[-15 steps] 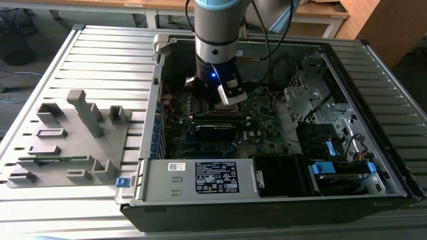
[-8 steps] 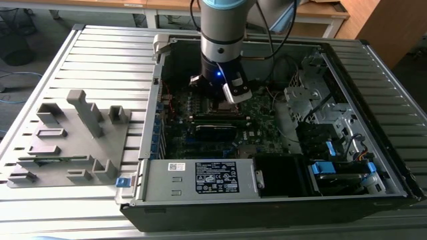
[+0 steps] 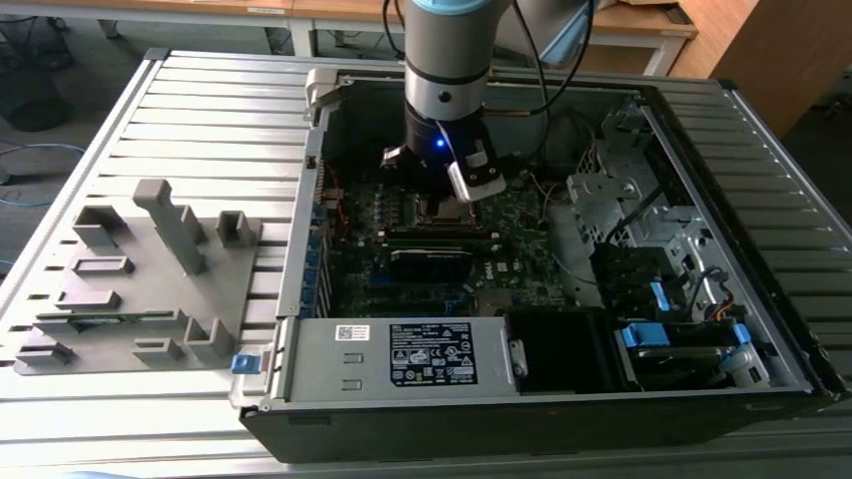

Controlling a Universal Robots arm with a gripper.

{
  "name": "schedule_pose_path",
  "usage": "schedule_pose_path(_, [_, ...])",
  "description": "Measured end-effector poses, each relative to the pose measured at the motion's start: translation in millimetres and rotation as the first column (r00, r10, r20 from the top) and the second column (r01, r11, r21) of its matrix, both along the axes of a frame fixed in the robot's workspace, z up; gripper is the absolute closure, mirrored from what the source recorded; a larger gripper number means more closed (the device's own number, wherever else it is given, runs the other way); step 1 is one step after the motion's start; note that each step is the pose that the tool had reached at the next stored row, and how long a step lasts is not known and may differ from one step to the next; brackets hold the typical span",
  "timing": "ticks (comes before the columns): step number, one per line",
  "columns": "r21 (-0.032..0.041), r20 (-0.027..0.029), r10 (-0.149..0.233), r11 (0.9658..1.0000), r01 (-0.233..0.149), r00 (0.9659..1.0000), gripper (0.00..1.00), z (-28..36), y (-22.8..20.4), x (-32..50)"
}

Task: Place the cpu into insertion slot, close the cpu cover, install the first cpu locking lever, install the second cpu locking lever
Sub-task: 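Install the second cpu locking lever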

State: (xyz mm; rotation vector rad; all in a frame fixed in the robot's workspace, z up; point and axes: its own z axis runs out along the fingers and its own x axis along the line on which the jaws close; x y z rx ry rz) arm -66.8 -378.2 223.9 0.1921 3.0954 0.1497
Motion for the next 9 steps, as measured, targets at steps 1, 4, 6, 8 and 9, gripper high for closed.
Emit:
schedule_pose_path(1, [0.0,0.0001,0.0,1.0,0.0,1.0,0.89,0.0,0.4,0.1])
schedule_pose_path(4, [0.0001,0.0001,0.0,1.0,0.0,1.0,0.89,0.0,0.5,0.1])
schedule_pose_path(6, [0.0,0.0,0.0,1.0,0.0,1.0,0.89,0.0,0.7,0.1])
schedule_pose_path(8, [0.0001,0.0,0.0,1.0,0.0,1.0,0.89,0.0,2.6,0.4])
schedule_pose_path(9, [0.0001,0.0,0.0,1.0,0.0,1.0,0.89,0.0,3.3,1.1])
